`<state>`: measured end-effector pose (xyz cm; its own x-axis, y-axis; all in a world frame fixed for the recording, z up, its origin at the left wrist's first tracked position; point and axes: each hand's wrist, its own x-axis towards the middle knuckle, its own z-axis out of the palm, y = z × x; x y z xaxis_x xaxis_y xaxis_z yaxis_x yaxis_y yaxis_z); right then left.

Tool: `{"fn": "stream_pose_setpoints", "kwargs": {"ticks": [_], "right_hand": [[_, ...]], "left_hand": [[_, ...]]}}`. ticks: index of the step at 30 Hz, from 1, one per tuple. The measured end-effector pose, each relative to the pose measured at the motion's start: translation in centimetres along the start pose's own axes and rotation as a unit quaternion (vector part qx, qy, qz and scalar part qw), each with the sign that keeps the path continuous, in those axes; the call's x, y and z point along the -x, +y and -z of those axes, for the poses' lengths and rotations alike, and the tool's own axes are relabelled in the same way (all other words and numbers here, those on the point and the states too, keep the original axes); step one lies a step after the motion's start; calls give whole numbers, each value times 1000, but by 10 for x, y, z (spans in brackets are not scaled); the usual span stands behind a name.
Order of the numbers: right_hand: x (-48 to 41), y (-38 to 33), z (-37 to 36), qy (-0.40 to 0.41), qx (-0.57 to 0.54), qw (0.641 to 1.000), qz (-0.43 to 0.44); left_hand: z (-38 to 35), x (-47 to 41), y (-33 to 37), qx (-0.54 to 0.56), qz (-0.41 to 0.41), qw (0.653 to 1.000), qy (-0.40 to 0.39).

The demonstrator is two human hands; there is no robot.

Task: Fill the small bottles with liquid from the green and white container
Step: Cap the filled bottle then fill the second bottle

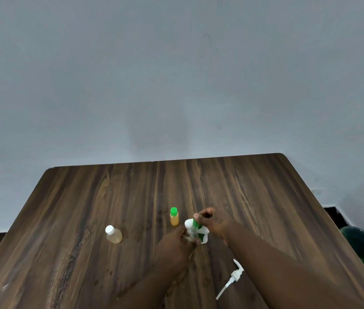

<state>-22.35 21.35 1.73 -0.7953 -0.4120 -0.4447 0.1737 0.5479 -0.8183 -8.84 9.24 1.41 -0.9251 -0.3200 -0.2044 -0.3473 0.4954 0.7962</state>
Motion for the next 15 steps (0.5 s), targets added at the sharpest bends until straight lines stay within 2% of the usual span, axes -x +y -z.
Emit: {"fn": "stream_pose_setpoints", "kwargs": {"ticks": [10, 15], "right_hand": [[0, -10, 0, -8, 37, 999, -9], [2, -4, 4, -12, -5, 1000, -11]], "left_hand": [[-3, -2, -5, 1, 9, 1000, 15], [-3, -5, -5, -11, 2, 1000, 16]]}}
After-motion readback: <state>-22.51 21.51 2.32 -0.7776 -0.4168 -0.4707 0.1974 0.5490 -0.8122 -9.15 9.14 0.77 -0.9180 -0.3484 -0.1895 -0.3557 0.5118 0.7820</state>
